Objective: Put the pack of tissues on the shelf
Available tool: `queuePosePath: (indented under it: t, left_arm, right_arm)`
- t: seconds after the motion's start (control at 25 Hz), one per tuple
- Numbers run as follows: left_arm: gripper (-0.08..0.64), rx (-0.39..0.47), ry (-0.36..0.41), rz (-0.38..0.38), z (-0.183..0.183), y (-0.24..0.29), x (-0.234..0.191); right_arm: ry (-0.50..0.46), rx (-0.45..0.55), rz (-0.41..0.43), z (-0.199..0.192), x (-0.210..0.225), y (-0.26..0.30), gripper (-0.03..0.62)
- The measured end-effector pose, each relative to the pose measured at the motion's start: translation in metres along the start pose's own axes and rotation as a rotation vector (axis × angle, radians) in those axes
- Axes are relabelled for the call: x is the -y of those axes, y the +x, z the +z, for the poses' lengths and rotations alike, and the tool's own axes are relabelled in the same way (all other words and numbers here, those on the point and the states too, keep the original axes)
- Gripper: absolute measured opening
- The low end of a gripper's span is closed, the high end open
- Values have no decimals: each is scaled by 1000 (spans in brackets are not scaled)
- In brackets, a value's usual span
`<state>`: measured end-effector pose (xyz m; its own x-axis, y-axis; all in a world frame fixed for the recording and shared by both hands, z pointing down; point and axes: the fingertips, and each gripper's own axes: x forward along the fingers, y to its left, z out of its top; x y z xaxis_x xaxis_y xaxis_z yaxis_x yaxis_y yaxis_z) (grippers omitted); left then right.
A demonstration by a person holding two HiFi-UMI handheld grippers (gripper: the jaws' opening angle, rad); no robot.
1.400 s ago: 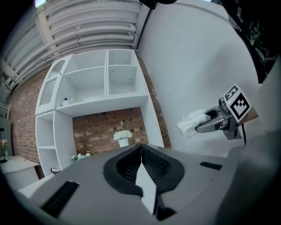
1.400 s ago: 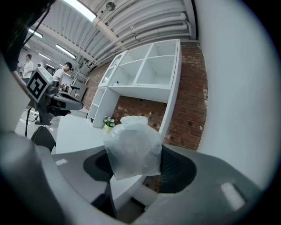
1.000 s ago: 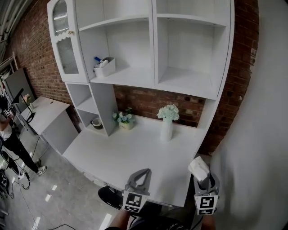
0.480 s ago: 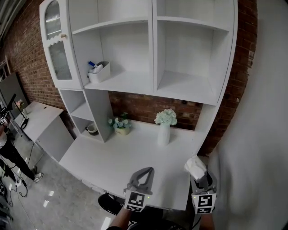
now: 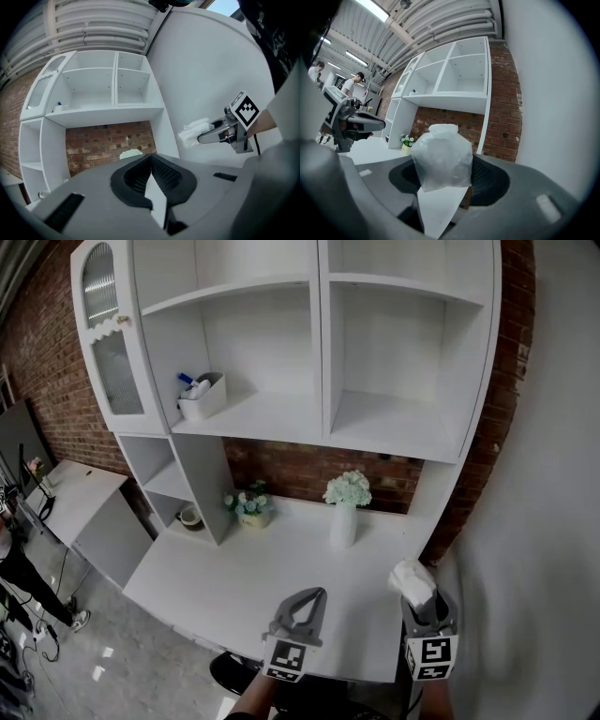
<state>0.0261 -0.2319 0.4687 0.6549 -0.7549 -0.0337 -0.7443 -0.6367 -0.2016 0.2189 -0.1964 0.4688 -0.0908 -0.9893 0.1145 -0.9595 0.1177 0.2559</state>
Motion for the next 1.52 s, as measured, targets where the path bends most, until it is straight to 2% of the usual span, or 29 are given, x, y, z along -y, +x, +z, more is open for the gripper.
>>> queuePosePath:
  t: [0.16,0.44,0.6,1.0,1.28,1.52]
  left_arm:
    - [11,11,-23,-14,5,0,-7]
    - [11,2,20,-82,0,2,-10]
    - [11,7,6,-99,1,3,-17]
    - [11,-23,-1,-80,-9,6,-22]
    - [11,-26,-2,-53,-8,9,-24]
    - [11,-36,10,-29,-10,9,-25]
  right_arm:
    - [-2,18,-1,22,-2,5,253]
    - [37,17,-36,48,-2,14,253]
    - [82,62,-50,78,5,18,253]
    - [98,187,-65,155,35,28,253]
    - [84,216,-60,182,46,36,253]
    - [110,227,-38,191,50,41,253]
